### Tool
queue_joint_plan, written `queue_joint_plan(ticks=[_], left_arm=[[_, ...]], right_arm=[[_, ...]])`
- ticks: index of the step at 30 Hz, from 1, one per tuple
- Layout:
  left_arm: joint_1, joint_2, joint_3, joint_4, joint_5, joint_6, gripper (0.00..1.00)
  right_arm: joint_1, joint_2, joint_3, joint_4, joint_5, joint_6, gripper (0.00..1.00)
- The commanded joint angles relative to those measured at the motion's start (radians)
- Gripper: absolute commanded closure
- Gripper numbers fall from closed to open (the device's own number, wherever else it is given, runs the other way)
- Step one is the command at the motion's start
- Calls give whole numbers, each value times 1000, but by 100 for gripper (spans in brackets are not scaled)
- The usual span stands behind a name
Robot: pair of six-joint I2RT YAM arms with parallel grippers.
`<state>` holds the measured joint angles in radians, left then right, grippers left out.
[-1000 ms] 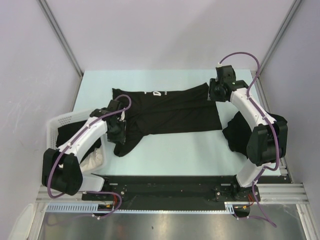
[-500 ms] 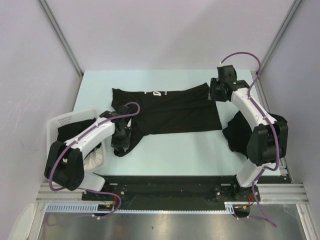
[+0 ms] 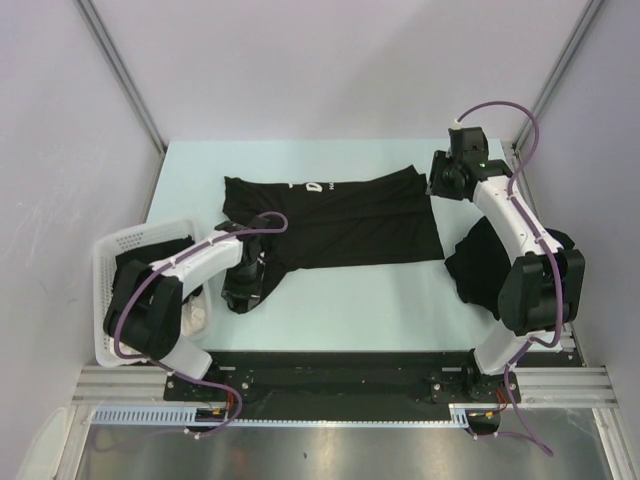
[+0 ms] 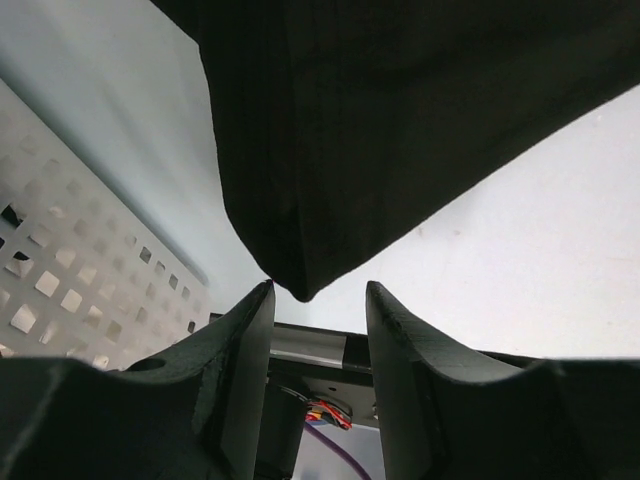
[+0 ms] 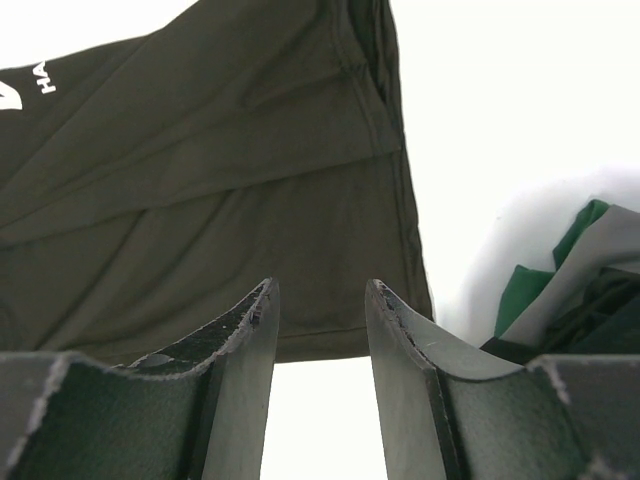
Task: Fold and stack the t-shirts
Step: Fold the tshirt
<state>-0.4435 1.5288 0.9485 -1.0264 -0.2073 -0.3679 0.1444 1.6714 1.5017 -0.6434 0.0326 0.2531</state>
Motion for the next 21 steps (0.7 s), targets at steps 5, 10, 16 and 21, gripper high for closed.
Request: queue_joint_plan(ticks=[5, 10, 16, 21], left_arm=[[-8, 47, 36, 12, -14, -25, 65], [-8, 57, 35, 17, -7, -25, 83], [-11, 38, 58, -11, -18, -29, 100], [-11, 18, 130, -63, -41, -29, 100]], right_arm=[[-38, -55, -9, 37, -22, -8, 55], [-48, -44, -9, 37, -56, -12, 55], [-49, -32, -9, 51, -76, -12, 54], [-51, -18, -9, 70, -94, -5, 54]])
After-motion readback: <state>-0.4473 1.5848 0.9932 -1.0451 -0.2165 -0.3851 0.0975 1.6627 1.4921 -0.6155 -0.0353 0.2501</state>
